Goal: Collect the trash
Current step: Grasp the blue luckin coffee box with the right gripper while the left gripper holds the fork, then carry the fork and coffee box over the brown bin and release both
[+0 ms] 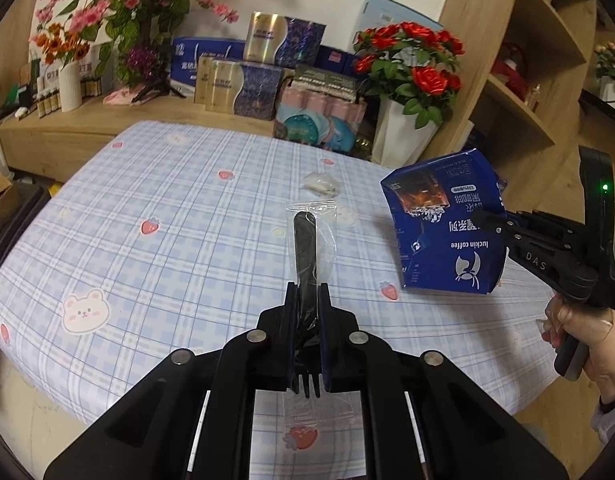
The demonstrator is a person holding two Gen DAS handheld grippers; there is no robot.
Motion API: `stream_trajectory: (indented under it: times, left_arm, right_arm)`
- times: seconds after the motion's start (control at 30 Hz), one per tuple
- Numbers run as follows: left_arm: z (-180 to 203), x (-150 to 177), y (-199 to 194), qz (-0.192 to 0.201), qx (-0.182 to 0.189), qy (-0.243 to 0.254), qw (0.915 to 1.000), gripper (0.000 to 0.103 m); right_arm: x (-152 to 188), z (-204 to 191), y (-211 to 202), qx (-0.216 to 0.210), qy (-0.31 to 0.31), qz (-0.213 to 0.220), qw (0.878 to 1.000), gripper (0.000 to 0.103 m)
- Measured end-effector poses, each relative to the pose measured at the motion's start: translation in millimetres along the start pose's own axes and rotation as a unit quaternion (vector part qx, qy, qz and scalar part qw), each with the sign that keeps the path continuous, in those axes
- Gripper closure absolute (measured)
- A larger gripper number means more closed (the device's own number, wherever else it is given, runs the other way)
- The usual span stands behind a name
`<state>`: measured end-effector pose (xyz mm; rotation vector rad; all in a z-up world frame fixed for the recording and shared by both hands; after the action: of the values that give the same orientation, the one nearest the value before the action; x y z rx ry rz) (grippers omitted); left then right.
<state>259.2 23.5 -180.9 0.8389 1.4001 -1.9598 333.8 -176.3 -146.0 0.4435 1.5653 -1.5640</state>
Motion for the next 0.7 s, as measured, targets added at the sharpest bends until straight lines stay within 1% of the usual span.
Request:
stream_trajectory:
  times: [0.13, 0.4, 0.5, 0.7]
  left_arm:
    - [12.7, -1.4, -12.3, 0.005, 0.01, 0.008, 0.9999, 0.093]
    - [43.4, 8.4, -33.2, 0.004, 0.037, 0.02, 0.9991, 0.093]
    - [54.5, 11.8, -42.0, 0.006, 0.046, 0.027, 0.9986, 0.093]
    - [69.8, 16.0, -64.7, 0.015, 0.059, 0.034, 0.9976, 0.093]
  right_arm:
    - [6.7, -1.4, -22.7, -0.002, 0.008, 0.009, 1.0, 0.087]
    - [20.2, 1.0, -69.6, 0.001, 0.031, 0.029, 0.999, 0.087]
    - [28.1, 0.4, -92.6, 0.004, 0.036, 0.038, 0.999, 0.087]
    - [44.7, 4.6, -126.0, 0.008, 0.051, 0.048, 0.997, 0.087]
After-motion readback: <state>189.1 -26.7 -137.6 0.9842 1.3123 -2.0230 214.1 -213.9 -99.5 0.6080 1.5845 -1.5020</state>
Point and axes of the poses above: each gripper's, at about its wrist camera, not at the fingertips, and y roughly the way its jaws point, z to its right, x to its underside, the point moved 9 cm from there along y, roughly the way its jaws point, and after that the axes turned 5 degrees about z, right-handed, at the moved point
